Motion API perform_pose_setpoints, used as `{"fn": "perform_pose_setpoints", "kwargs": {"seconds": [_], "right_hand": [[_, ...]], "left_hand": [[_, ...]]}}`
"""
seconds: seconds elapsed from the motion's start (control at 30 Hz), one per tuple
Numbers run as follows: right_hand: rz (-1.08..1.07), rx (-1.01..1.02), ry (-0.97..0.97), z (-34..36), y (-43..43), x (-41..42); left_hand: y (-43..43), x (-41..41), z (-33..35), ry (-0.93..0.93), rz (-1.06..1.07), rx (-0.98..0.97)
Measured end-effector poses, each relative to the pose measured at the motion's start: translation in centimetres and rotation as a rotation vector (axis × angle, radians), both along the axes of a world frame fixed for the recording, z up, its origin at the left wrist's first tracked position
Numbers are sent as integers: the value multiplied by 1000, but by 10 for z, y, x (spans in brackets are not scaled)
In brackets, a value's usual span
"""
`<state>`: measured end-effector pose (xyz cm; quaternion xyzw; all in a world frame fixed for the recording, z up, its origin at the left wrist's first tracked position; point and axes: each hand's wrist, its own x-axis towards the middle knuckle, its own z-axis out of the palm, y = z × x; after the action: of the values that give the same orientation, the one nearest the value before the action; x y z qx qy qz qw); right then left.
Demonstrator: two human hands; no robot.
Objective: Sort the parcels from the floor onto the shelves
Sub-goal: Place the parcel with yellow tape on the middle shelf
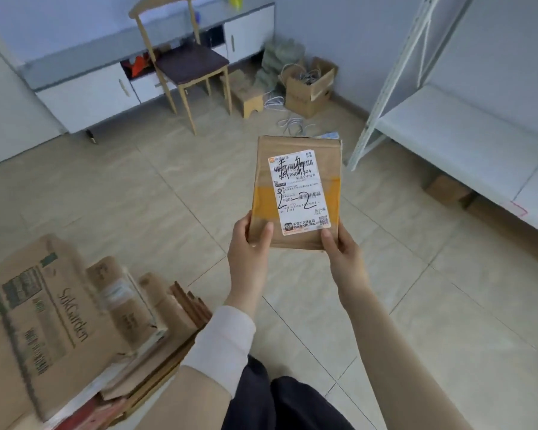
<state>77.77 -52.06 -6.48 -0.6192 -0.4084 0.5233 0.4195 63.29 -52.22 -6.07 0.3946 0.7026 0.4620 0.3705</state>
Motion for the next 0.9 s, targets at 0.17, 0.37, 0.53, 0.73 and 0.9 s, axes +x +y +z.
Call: {"fn": "perform_pose_setpoints", "kwargs": {"seconds": [0.17, 0.37, 0.53, 0.73, 0.9], "right_hand": [[-191, -22, 2, 2, 20, 56], [-336, -23, -11, 5, 65, 87], [-442, -53, -19, -5, 98, 101], [-537, -90, -11, -17, 120, 128], [-632, -118, -6, -22, 136, 168]], "left_hand": [[46, 57, -3, -4, -192, -8], [115, 93, -7, -27, -365, 8], [162, 113, -16, -36, -468, -28], [196, 147, -29, -23, -570, -76], [222, 192, -30, 1, -655, -80]]}}
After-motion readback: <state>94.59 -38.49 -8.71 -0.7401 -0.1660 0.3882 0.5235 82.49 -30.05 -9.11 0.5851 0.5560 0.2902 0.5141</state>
